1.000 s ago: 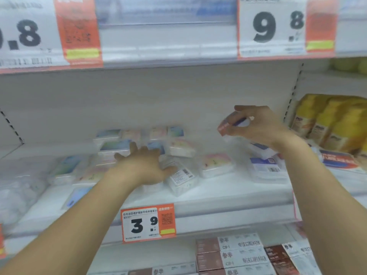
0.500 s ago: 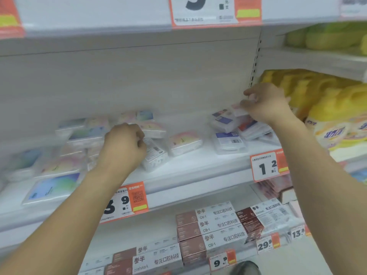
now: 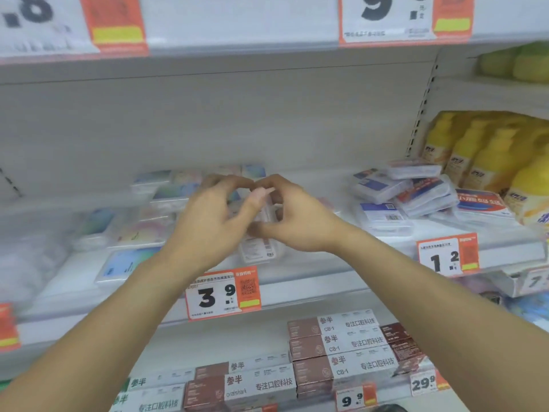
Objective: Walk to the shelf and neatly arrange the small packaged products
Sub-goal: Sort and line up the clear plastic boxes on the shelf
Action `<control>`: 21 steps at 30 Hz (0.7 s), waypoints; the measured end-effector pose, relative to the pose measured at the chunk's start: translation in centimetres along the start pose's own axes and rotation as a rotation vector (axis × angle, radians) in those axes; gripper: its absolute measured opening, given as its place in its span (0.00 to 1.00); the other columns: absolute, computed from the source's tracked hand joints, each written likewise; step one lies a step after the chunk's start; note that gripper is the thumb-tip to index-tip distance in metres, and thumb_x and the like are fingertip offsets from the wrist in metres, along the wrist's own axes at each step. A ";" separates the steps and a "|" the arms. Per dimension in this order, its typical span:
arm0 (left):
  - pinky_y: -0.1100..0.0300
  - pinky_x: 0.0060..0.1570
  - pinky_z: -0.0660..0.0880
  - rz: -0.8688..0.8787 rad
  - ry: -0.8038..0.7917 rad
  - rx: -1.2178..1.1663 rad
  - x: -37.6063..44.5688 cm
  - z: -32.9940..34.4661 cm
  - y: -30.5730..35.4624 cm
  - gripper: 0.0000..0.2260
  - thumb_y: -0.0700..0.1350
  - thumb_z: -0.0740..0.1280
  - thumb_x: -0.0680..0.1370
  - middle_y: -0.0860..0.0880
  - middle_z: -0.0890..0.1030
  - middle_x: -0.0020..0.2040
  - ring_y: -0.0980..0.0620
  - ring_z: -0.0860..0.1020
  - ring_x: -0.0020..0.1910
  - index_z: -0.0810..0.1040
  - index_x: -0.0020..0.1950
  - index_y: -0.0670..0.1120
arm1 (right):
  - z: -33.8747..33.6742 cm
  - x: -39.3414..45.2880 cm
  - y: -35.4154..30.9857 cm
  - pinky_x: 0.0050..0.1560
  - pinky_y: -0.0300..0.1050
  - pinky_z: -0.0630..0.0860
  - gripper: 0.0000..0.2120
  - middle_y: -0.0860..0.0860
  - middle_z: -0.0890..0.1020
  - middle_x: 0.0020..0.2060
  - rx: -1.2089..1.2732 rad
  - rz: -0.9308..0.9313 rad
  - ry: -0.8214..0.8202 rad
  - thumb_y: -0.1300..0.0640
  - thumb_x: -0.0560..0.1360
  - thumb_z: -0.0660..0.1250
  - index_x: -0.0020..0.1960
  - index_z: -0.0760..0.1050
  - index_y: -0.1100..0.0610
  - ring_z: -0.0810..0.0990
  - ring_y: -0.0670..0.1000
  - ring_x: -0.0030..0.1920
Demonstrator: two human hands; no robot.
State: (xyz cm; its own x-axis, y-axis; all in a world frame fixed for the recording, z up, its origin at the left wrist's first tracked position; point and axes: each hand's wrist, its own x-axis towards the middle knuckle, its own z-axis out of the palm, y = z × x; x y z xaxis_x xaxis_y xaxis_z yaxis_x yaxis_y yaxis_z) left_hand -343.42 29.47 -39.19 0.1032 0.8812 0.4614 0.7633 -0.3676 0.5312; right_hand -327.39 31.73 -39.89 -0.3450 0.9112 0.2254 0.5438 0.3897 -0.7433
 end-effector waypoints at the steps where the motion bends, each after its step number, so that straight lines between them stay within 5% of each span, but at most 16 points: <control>1: 0.57 0.62 0.70 0.003 -0.070 0.046 -0.6 -0.8 -0.9 0.26 0.67 0.56 0.75 0.51 0.75 0.63 0.53 0.72 0.64 0.74 0.65 0.53 | -0.3 0.1 0.1 0.55 0.55 0.79 0.25 0.50 0.81 0.54 0.044 0.035 -0.026 0.56 0.69 0.77 0.62 0.72 0.53 0.81 0.51 0.53; 6: 0.47 0.68 0.64 -0.235 -0.260 0.473 -3.9 -4.6 -6.1 0.37 0.70 0.56 0.68 0.45 0.69 0.68 0.43 0.64 0.68 0.66 0.72 0.51 | -0.3 -1.4 -0.5 0.51 0.54 0.82 0.21 0.51 0.86 0.47 0.246 0.103 -0.085 0.69 0.69 0.74 0.58 0.75 0.56 0.85 0.52 0.45; 9: 0.49 0.68 0.64 -0.467 -0.325 0.475 -4.9 -5.7 -7.4 0.34 0.65 0.63 0.73 0.43 0.65 0.69 0.39 0.65 0.69 0.63 0.74 0.50 | 1.1 -2.4 -0.7 0.47 0.42 0.81 0.20 0.47 0.83 0.46 0.123 0.020 0.069 0.63 0.68 0.76 0.57 0.75 0.52 0.82 0.48 0.45; 11: 0.52 0.65 0.66 -0.500 -0.312 0.484 -5.0 -6.0 -7.8 0.33 0.64 0.64 0.73 0.42 0.67 0.68 0.40 0.68 0.67 0.64 0.74 0.50 | 2.3 -2.3 -0.7 0.47 0.30 0.71 0.22 0.42 0.78 0.45 -0.082 -0.070 0.237 0.58 0.68 0.75 0.60 0.73 0.51 0.76 0.44 0.45; 14: 0.55 0.57 0.70 -0.492 -0.186 0.436 -5.0 -6.6 -7.9 0.27 0.59 0.68 0.71 0.43 0.72 0.63 0.43 0.73 0.62 0.73 0.67 0.50 | 4.0 -1.7 -1.1 0.48 0.28 0.65 0.24 0.46 0.73 0.50 -0.151 -0.174 0.344 0.55 0.71 0.71 0.66 0.71 0.50 0.71 0.42 0.46; 19: 0.58 0.40 0.68 -0.434 0.177 -0.003 -4.8 -8.1 -5.9 0.11 0.53 0.59 0.79 0.49 0.80 0.43 0.43 0.74 0.50 0.78 0.46 0.51 | 5.3 -0.8 -1.8 0.46 0.31 0.65 0.19 0.47 0.75 0.55 -0.197 -0.136 0.419 0.55 0.75 0.67 0.65 0.76 0.46 0.74 0.42 0.45; 21: 0.58 0.47 0.69 -0.579 0.256 -0.391 -4.5 -8.1 -5.2 0.13 0.57 0.58 0.77 0.50 0.81 0.42 0.43 0.74 0.49 0.76 0.39 0.53 | 5.4 -0.5 -2.2 0.50 0.35 0.68 0.17 0.46 0.79 0.58 -0.220 -0.154 0.422 0.56 0.74 0.65 0.62 0.78 0.48 0.77 0.45 0.52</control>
State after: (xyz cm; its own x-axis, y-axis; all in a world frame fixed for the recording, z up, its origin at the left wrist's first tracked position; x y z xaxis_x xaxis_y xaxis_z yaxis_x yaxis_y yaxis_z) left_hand -353.04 24.98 -38.30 -0.4346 0.8869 0.1566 0.3630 0.0133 0.9317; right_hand -332.48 29.68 -41.79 -0.1191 0.7978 0.5911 0.6753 0.5015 -0.5408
